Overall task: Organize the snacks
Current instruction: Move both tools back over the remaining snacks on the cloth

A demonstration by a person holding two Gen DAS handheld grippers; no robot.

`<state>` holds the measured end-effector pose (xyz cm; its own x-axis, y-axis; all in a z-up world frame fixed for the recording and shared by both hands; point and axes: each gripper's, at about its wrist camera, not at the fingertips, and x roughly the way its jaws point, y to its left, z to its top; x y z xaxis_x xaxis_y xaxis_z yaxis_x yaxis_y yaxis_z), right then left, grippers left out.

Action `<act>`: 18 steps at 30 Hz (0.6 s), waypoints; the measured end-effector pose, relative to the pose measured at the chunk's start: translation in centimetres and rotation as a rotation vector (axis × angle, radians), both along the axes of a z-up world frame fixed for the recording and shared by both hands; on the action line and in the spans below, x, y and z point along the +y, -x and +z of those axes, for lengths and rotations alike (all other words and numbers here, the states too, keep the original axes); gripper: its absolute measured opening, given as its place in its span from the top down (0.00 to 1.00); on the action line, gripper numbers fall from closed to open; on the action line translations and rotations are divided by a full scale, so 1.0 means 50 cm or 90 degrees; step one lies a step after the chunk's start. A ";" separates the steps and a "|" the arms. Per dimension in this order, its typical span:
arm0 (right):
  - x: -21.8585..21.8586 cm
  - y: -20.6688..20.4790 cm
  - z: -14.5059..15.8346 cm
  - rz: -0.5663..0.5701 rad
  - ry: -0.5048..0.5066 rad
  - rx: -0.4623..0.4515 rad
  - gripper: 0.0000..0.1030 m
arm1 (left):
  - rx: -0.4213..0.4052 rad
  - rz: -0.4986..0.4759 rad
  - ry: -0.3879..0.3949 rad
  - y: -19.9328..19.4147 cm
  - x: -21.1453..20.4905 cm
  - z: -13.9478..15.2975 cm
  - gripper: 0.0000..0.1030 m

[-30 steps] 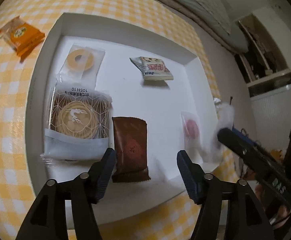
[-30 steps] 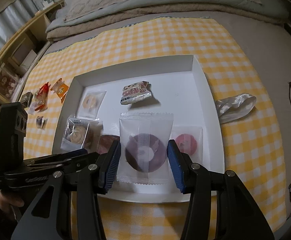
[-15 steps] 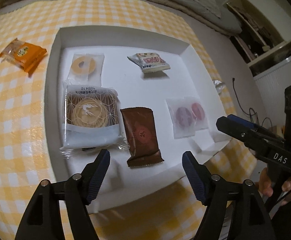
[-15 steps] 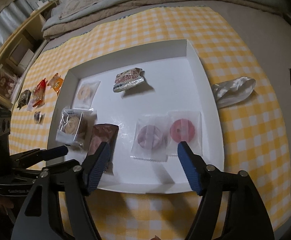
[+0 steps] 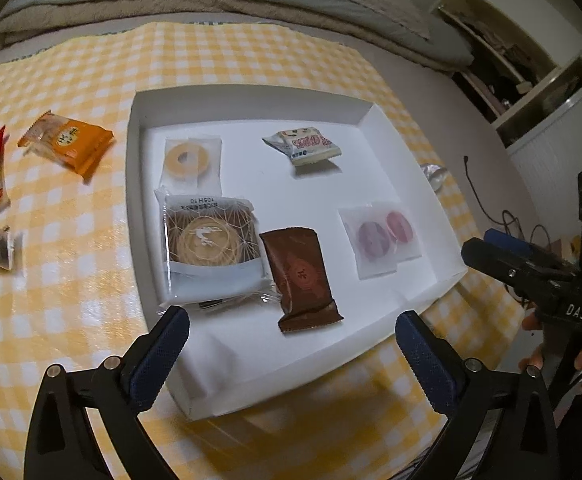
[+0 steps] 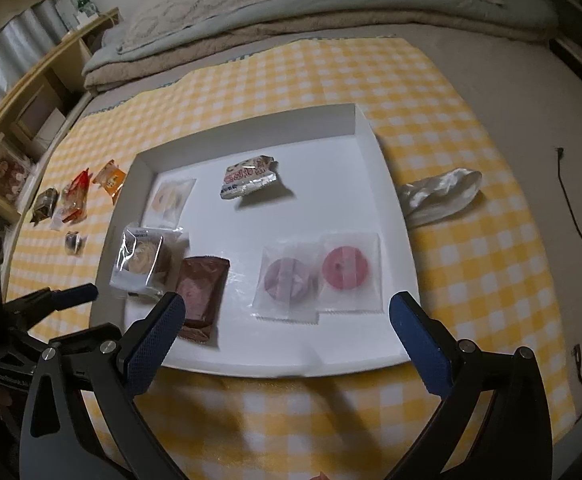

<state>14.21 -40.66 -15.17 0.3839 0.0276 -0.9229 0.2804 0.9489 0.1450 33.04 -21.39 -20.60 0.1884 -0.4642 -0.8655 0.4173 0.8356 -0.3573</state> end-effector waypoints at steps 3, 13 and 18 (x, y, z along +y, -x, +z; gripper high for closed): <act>0.001 0.004 0.003 -0.003 0.015 0.004 0.00 | -0.016 -0.002 -0.009 0.004 0.009 0.018 0.00; 0.033 0.008 0.039 -0.005 0.039 -0.018 0.00 | -0.063 0.007 -0.022 0.007 0.063 0.074 0.00; 0.065 -0.012 0.061 0.005 0.045 -0.038 0.00 | -0.089 0.034 -0.027 -0.006 0.119 0.107 0.00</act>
